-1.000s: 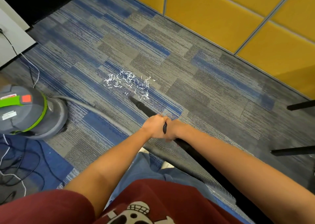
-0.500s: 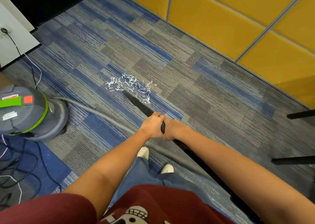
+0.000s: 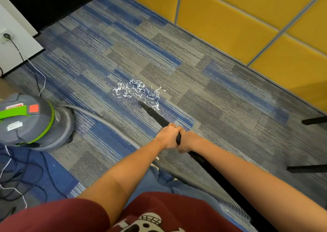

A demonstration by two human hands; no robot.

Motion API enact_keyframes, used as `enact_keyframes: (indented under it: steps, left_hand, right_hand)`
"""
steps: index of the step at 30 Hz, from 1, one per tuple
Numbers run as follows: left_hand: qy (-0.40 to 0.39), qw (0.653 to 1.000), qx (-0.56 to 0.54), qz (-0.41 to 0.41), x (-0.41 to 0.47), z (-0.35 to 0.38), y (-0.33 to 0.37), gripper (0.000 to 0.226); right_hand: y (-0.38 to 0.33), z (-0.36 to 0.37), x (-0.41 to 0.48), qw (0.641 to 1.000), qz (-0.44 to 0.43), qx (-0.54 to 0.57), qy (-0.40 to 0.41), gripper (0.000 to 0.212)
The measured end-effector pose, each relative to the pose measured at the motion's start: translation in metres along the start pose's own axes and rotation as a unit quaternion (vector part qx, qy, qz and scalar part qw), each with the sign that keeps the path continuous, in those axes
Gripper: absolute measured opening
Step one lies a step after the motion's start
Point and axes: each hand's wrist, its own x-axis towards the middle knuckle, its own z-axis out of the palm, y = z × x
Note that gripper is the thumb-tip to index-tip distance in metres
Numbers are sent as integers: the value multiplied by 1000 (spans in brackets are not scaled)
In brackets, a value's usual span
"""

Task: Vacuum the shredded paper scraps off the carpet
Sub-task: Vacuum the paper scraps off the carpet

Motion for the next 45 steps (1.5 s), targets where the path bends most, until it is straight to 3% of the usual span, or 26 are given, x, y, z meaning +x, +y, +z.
enact_keyframes:
  steps: [9,13,19,25,32,38,45]
  left_hand:
    - [38,999,18,10,-17,-9,-40,42]
    - [71,997,-17,-20,-22,-23,-60,51]
    - [57,995,19,-75,-12,-36,-90,45]
    - [40,996,5,-80,11,-34,-74,39]
    - [46,997,-13,-61,49,-48,-51,37]
    - [43,997,-3,-59,67,-53,-41,36]
    - [69,995,-27,-71,68,-56,-52,46]
  right_hand:
    - [-41,-4,-7,998,-32,-57,12,74]
    - [-57,-17,2,997,-72,-33,-4,77]
    - [-54,-32,17,990,-106,80,-54,43]
    - [-38,-46,23,992,-99,33,-77,81]
    - [-16,-74,32,994,-91,1,-53,82]
    - [1,-86,41,995,-86,-6,-58,95]
    - [-8,-93,49,990,-116,-64,-45,85]
